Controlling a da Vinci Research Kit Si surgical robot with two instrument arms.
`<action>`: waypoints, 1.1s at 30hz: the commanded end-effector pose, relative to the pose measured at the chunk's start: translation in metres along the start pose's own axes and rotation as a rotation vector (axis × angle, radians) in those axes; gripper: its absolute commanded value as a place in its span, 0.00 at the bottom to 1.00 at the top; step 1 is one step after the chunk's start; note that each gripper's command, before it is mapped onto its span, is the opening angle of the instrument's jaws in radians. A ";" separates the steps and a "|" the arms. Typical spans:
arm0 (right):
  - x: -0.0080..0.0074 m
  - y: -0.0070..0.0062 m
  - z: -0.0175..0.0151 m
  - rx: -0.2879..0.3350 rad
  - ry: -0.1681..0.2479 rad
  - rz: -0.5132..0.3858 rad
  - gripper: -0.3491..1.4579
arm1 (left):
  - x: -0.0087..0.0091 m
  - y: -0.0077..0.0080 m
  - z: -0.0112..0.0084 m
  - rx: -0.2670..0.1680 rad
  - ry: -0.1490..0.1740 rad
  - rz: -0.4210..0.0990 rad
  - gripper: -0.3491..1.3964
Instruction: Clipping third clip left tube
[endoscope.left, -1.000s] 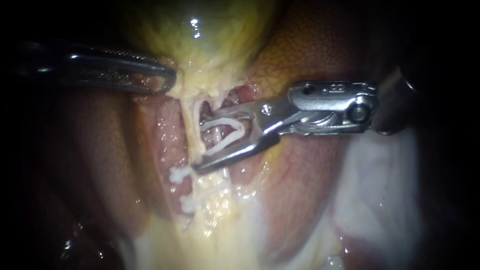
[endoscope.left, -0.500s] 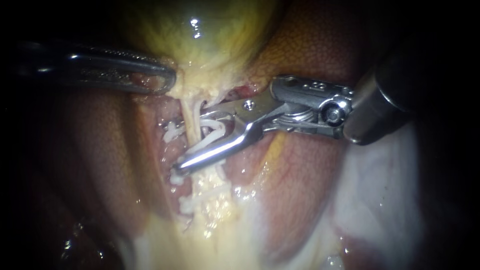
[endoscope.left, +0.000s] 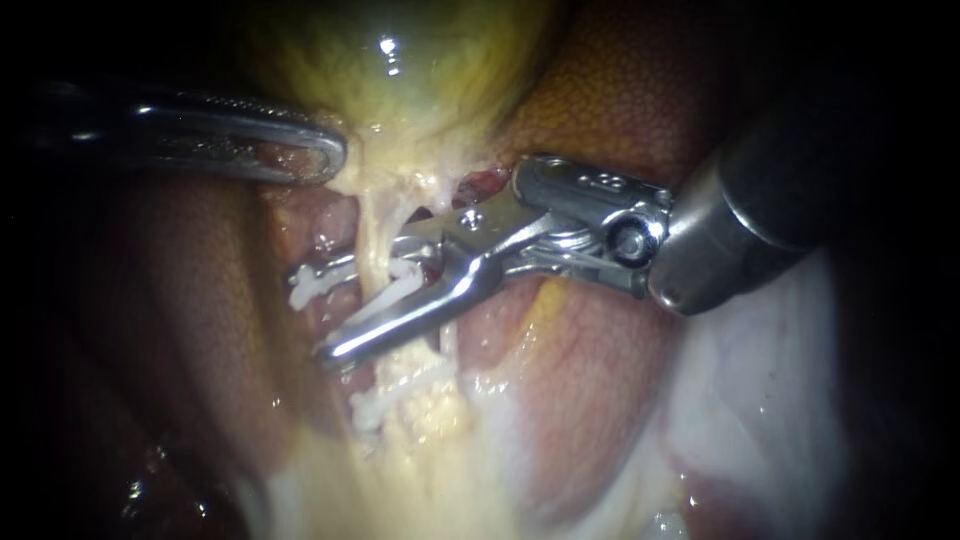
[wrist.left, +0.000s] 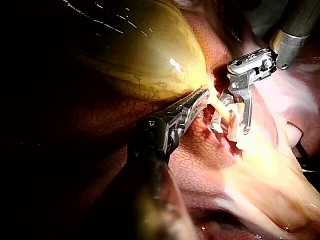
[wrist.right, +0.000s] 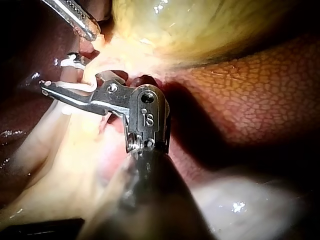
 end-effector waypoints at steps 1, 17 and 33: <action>0.0002 0.0001 -0.0001 0.000 0.000 0.001 0.44 | 0.0000 0.0000 0.0000 0.000 0.000 0.000 0.00; 0.0010 0.0004 -0.0011 -0.008 0.011 0.052 0.39 | 0.0001 0.0002 -0.0001 0.002 0.000 0.000 0.00; 0.0009 0.0004 -0.0014 -0.029 0.018 0.194 0.12 | 0.0002 0.0003 -0.0002 0.002 0.000 0.001 0.00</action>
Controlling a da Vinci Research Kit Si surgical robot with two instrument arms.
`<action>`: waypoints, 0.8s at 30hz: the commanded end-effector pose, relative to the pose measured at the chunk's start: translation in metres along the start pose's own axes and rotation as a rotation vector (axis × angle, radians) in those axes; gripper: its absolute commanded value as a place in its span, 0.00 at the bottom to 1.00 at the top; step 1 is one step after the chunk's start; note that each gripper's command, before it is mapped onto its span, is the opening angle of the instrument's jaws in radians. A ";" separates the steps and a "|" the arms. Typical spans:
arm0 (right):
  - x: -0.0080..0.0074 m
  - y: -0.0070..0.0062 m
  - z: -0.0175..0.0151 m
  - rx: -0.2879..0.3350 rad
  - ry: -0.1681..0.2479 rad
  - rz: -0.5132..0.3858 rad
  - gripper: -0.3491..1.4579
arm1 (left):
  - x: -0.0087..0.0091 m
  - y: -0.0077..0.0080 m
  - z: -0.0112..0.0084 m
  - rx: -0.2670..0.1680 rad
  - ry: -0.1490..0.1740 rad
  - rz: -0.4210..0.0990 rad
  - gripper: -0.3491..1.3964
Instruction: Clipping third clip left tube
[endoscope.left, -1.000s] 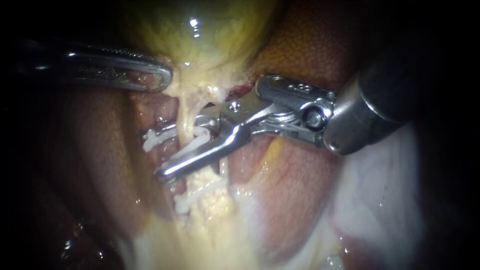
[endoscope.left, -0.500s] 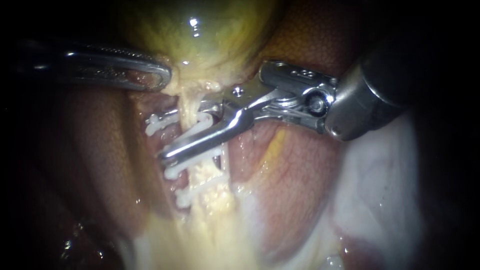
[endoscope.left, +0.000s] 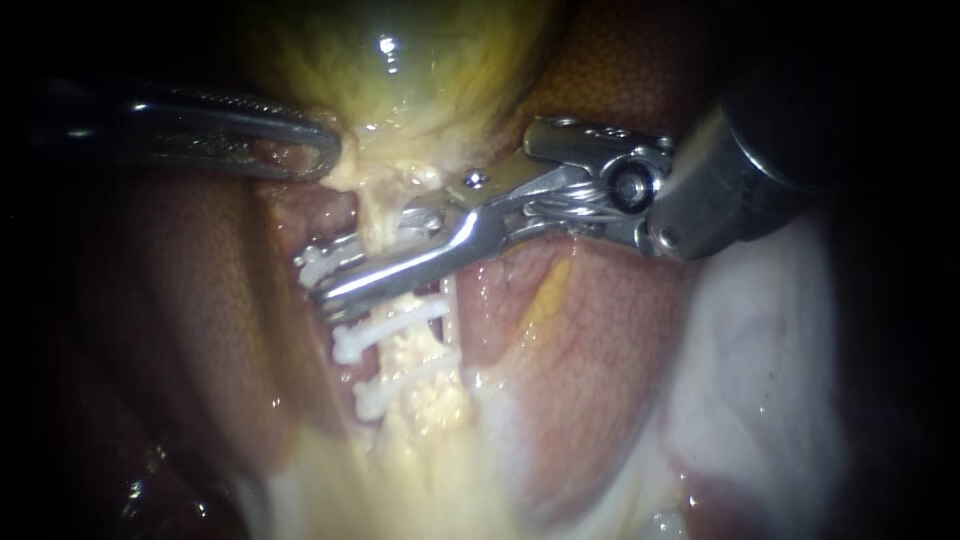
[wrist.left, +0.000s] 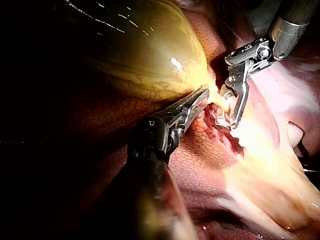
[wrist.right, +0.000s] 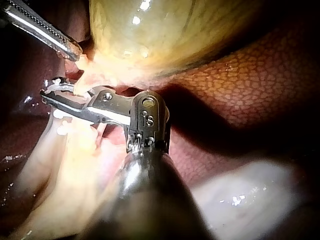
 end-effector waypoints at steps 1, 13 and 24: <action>0.0000 0.0001 -0.0001 0.000 -0.001 0.001 0.09 | 0.0000 0.0000 0.0000 0.000 0.000 0.000 0.00; -0.0003 -0.0001 0.0003 -0.021 -0.026 0.021 0.00 | 0.0000 0.0000 0.0000 0.000 0.000 0.000 0.00; -0.0002 0.0000 0.0003 -0.022 -0.026 0.021 0.00 | 0.0000 0.0001 0.0000 0.000 0.000 0.000 0.00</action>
